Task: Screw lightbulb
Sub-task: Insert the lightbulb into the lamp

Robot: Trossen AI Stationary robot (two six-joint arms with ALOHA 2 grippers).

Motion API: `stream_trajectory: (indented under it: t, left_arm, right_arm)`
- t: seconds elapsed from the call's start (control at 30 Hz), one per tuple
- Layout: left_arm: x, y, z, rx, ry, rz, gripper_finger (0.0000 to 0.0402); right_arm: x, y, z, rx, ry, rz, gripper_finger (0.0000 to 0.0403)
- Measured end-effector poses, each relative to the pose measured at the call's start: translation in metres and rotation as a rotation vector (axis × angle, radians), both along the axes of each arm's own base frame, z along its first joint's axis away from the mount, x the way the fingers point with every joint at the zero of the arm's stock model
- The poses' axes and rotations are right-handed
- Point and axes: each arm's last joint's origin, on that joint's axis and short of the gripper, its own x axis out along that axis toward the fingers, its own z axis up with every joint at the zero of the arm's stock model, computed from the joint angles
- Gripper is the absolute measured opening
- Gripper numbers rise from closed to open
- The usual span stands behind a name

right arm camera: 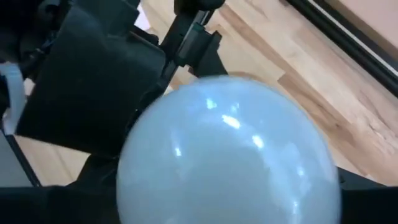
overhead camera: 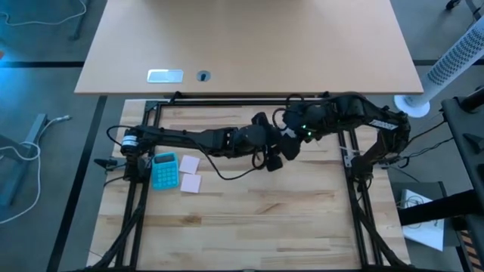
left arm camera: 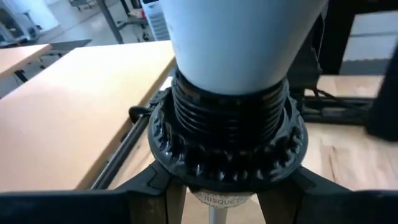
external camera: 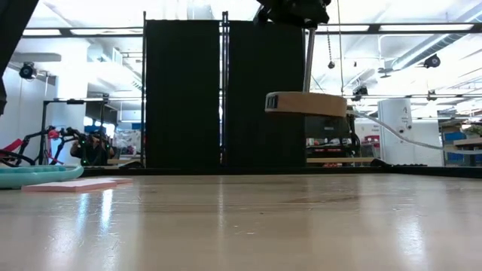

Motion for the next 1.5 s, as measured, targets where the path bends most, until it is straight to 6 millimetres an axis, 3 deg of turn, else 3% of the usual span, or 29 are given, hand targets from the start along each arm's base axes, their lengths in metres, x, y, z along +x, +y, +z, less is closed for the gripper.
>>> stream_trajectory:
  t: [0.17,0.4,0.63,0.83,1.1,1.3,1.5]
  left_arm:
    - [-0.001,-0.001,-0.007,-0.002,0.045,-0.01,0.0143]
    - [-0.01,-0.001,-0.045,-0.006,0.085,-0.014,0.0143]
    - [-0.043,0.0,-0.07,-0.064,-0.022,-0.001,0.0143]
    - [-0.068,0.004,-0.08,-0.112,-0.148,0.025,0.0144]
    - [-0.066,0.003,-0.11,-0.151,-0.09,0.041,0.0157]
    - [-0.063,0.002,-0.108,-0.132,-0.115,0.015,0.0161]
    - [-0.063,0.002,-0.109,-0.12,-0.102,0.004,0.0204]
  right_arm:
    - [-0.008,0.0,0.008,0.011,-0.022,0.061,0.0288]
    - [-0.039,-0.009,0.025,0.03,-0.098,0.083,0.0338]
    - [-0.086,-0.016,0.044,-0.084,-0.194,0.033,0.032]
    - [-0.106,-0.019,0.041,-0.121,-0.207,-0.038,0.0301]
    - [-0.094,-0.022,0.022,-0.099,-0.122,-0.073,0.0331]
    - [-0.075,-0.02,0.007,-0.032,-0.045,-0.019,0.0355]
    - [-0.041,-0.019,-0.007,-0.064,0.051,0.114,0.0382]
